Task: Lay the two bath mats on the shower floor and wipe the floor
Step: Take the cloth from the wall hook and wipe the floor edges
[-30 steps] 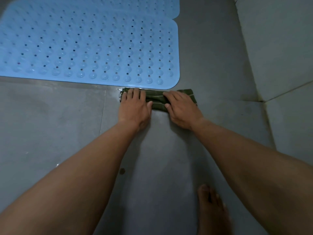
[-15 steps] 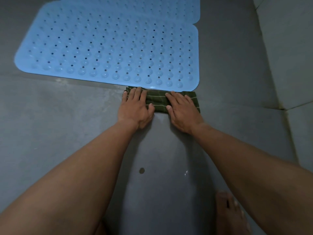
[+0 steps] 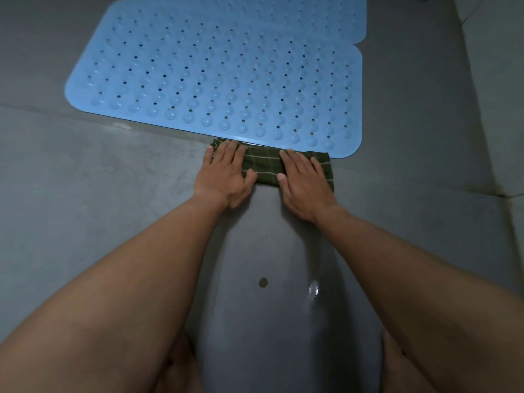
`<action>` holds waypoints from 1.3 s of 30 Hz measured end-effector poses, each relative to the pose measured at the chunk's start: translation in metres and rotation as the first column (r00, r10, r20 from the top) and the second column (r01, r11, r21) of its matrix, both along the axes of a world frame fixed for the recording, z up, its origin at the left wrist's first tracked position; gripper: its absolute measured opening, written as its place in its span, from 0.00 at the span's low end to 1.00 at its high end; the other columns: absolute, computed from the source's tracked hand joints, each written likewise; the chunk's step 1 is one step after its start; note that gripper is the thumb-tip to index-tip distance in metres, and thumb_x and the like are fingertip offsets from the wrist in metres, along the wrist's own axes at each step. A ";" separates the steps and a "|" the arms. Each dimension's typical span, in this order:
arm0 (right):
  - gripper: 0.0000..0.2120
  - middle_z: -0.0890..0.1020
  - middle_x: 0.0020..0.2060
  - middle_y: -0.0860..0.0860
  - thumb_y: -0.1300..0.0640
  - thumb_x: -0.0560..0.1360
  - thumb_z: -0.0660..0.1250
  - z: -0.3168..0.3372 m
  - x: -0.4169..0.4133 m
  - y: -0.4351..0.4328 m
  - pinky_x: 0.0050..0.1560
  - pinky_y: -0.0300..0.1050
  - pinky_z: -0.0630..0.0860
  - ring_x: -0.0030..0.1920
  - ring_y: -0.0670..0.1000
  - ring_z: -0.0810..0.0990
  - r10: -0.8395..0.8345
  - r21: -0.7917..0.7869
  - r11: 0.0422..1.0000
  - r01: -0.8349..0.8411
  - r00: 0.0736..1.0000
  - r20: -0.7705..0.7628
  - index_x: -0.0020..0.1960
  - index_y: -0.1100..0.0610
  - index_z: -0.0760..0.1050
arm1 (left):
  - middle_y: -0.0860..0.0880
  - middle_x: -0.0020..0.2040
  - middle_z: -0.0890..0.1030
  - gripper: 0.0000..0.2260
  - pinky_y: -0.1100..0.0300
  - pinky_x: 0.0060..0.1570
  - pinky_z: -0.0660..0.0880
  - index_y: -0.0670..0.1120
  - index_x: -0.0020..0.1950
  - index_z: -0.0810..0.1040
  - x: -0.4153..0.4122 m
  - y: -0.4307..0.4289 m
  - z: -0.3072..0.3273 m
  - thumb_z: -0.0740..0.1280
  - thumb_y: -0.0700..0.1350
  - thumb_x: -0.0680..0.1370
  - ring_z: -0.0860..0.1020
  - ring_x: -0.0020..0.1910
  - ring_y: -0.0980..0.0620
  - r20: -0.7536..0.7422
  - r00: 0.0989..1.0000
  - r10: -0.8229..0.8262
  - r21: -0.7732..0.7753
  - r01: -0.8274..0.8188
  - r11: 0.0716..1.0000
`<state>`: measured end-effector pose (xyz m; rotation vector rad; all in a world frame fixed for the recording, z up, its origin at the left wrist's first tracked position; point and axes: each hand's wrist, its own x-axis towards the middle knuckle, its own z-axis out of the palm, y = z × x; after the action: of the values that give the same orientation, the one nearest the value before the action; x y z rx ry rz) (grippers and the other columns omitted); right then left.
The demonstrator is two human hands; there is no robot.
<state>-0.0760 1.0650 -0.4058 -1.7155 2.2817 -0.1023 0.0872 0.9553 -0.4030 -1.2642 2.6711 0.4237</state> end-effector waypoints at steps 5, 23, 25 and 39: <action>0.27 0.57 0.80 0.54 0.48 0.84 0.47 0.000 0.020 -0.017 0.79 0.54 0.45 0.79 0.52 0.53 0.026 -0.009 1.000 -0.026 0.999 0.029 0.81 0.55 0.52 | 0.46 0.82 0.51 0.30 0.47 0.78 0.41 0.45 0.81 0.52 0.021 -0.015 0.001 0.49 0.57 0.82 0.48 0.80 0.48 0.003 0.999 0.035 -0.017 -0.035 0.999; 0.24 0.66 0.76 0.55 0.46 0.83 0.54 0.013 0.080 -0.095 0.73 0.52 0.61 0.75 0.56 0.65 0.213 -0.008 0.977 -0.213 0.975 0.063 0.77 0.53 0.63 | 0.50 0.82 0.50 0.29 0.35 0.75 0.40 0.49 0.80 0.53 0.105 -0.085 -0.001 0.44 0.61 0.83 0.44 0.80 0.53 -0.002 0.987 0.163 0.009 -0.163 0.987; 0.25 0.66 0.76 0.56 0.46 0.83 0.54 0.014 0.091 -0.103 0.73 0.52 0.60 0.75 0.56 0.64 0.248 -0.015 0.969 -0.248 0.968 0.029 0.77 0.55 0.63 | 0.51 0.82 0.49 0.30 0.33 0.74 0.41 0.49 0.81 0.52 0.117 -0.094 -0.003 0.43 0.62 0.82 0.44 0.80 0.53 0.020 0.987 0.161 -0.019 -0.160 0.987; 0.25 0.62 0.78 0.55 0.47 0.84 0.51 -0.006 0.146 -0.156 0.77 0.50 0.52 0.77 0.54 0.60 0.377 -0.110 0.923 -0.369 0.924 0.061 0.79 0.54 0.59 | 0.52 0.80 0.56 0.28 0.28 0.71 0.42 0.54 0.79 0.56 0.184 -0.145 -0.013 0.44 0.63 0.81 0.49 0.80 0.54 -0.025 0.979 0.201 -0.141 -0.203 0.969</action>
<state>0.0703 0.9090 -0.4113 -2.1223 1.8795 -0.2015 0.2714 0.8107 -0.4159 -1.5880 2.6313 0.2680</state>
